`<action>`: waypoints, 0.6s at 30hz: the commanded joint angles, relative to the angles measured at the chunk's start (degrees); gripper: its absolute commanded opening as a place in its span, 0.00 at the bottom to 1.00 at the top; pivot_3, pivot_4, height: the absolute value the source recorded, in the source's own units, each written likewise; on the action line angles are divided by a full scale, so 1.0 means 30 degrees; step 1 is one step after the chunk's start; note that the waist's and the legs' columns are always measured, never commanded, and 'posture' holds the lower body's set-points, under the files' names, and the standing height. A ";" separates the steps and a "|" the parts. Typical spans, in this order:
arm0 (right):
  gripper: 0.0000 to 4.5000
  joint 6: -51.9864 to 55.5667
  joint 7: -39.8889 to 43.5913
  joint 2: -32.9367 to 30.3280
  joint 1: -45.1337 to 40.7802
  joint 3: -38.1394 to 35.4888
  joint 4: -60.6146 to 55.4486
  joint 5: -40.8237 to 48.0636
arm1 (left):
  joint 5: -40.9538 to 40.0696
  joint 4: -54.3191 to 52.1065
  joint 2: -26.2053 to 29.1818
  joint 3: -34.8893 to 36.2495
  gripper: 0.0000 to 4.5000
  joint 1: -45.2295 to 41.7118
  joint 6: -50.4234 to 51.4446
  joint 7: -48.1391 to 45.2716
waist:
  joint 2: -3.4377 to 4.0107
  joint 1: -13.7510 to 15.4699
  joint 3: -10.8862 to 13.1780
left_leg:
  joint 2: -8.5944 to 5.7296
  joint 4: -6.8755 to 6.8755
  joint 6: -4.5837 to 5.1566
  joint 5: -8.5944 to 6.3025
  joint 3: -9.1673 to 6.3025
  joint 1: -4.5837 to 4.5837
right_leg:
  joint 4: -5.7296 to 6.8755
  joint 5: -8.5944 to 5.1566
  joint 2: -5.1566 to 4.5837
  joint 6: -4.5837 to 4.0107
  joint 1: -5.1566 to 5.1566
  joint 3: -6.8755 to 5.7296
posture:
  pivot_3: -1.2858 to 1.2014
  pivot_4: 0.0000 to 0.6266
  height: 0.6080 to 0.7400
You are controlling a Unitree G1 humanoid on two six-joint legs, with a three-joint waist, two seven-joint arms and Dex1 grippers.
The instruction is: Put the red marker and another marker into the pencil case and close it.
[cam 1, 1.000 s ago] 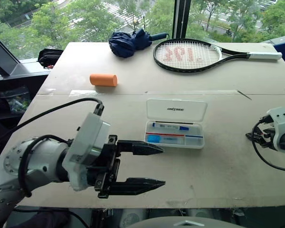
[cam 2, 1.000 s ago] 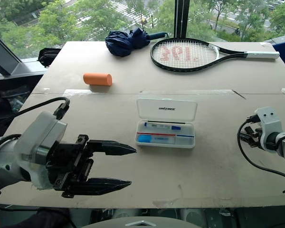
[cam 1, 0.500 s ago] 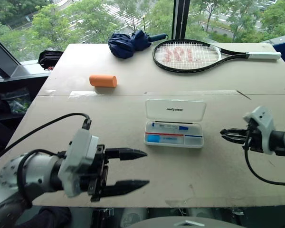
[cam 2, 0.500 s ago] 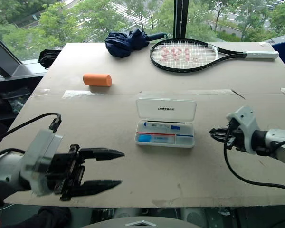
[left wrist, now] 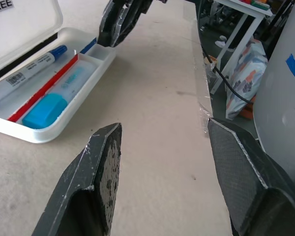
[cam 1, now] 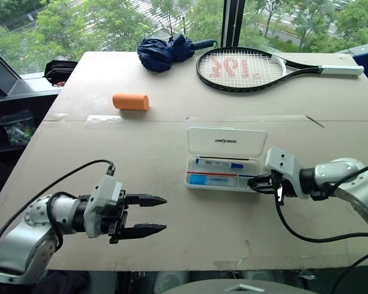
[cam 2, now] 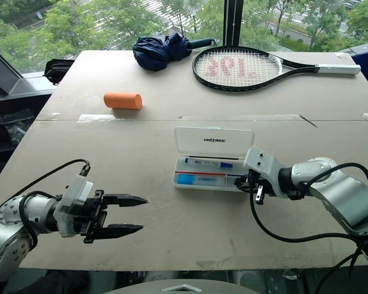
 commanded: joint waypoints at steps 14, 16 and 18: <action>0.50 0.1818 0.1797 0.0986 -0.1047 -0.6386 0.0962 0.5821 | -0.0167 -0.1367 -0.0921 0.1518 0.62 0.1626 -0.0689 0.0270 | 0.0003 0.0068 0.0001 | -0.0004 0.0005 0.0001 -0.0001 -0.0003 0.0006 | 0.0014 0.0003 -0.0012 0.0005 0.0015 -0.0013 | 0.52 0.24 0.93; 0.30 0.3098 0.0709 0.1792 -0.2623 -0.8362 0.2561 0.7372 | -0.0247 -0.1416 -0.1056 0.1578 0.62 0.1643 -0.0592 0.0516 | 0.0006 0.0004 0.0004 | -0.0005 0.0006 0.0002 -0.0001 0.0000 0.0014 | 0.0014 0.0003 -0.0011 0.0006 0.0021 -0.0013 | 0.52 0.24 0.93; 0.10 0.3524 -0.0988 0.2701 -0.5118 -0.8158 0.4657 0.6637 | -0.0405 -0.1610 -0.1158 0.1643 0.62 0.1677 -0.0425 0.0783 | 0.0013 -0.0056 0.0008 | -0.0005 0.0010 0.0002 -0.0001 0.0017 0.0027 | 0.0033 0.0005 -0.0009 0.0002 0.0020 0.0013 | 0.52 0.24 0.93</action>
